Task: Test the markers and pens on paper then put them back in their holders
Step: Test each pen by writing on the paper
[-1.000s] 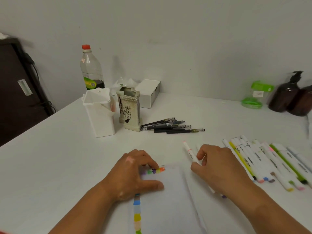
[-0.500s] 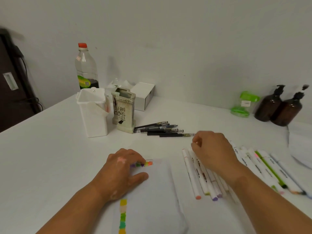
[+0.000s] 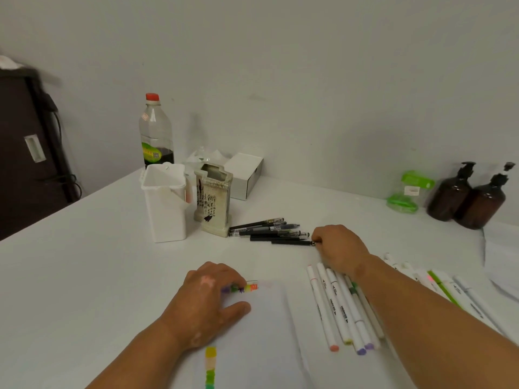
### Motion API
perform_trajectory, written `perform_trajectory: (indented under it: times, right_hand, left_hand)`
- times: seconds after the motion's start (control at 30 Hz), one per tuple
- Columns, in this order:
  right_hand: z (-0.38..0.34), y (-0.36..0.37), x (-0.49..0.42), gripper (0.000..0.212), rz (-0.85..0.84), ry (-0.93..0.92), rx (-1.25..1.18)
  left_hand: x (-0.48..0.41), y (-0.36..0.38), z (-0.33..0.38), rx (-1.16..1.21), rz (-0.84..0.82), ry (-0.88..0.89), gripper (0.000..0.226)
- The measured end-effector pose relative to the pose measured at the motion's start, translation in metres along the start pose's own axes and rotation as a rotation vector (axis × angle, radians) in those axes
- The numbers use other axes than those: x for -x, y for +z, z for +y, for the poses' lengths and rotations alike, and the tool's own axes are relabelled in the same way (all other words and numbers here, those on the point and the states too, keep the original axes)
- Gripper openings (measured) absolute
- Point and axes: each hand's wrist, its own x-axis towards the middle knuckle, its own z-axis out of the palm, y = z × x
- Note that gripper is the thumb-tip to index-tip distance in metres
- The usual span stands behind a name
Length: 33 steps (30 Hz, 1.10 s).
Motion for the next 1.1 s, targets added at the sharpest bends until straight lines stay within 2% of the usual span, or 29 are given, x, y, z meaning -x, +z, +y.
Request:
perform_trajectory:
  times: [0.13, 0.23, 0.33, 0.5, 0.6, 0.77, 0.83, 0.93, 1.1]
  right_hand:
    - [0.007, -0.013, 0.008, 0.028, -0.034, -0.016, 0.019]
    - [0.004, -0.029, 0.023, 0.019, -0.003, -0.011, -0.141]
    - [-0.009, -0.042, 0.051, 0.011, 0.029, -0.030, -0.474]
    - [-0.044, -0.047, 0.107, 0.035, -0.034, -0.040, -1.168]
    - [-0.067, -0.042, 0.120, 0.039, -0.073, 0.003, -1.394]
    - [-0.086, -0.026, 0.121, 0.023, -0.025, 0.084, -1.509]
    - [-0.089, -0.020, 0.122, 0.017, -0.046, 0.058, -1.553]
    - [-0.094, -0.014, 0.124, 0.012, -0.090, -0.039, -1.487]
    - [-0.099, -0.009, 0.125, 0.011, 0.003, -0.085, -1.385]
  left_hand:
    - [-0.001, 0.000, 0.001, -0.010, -0.007, -0.006, 0.029]
    - [0.000, 0.000, 0.002, -0.013, -0.013, -0.011, 0.029]
    - [0.000, -0.002, 0.003, -0.024, -0.027, -0.018, 0.028]
    - [0.001, -0.001, 0.004, -0.032, -0.043, 0.003, 0.032]
    - [0.001, -0.002, 0.006, -0.003, -0.042, 0.024, 0.030]
    - [0.006, -0.008, 0.014, 0.109, 0.041, 0.095, 0.020]
    - [0.009, -0.010, 0.020, 0.187, 0.081, 0.101, 0.026]
    - [0.009, -0.010, 0.032, 0.257, 0.057, 0.143, 0.031]
    - [0.007, -0.009, 0.035, 0.209, 0.046, 0.187, 0.012]
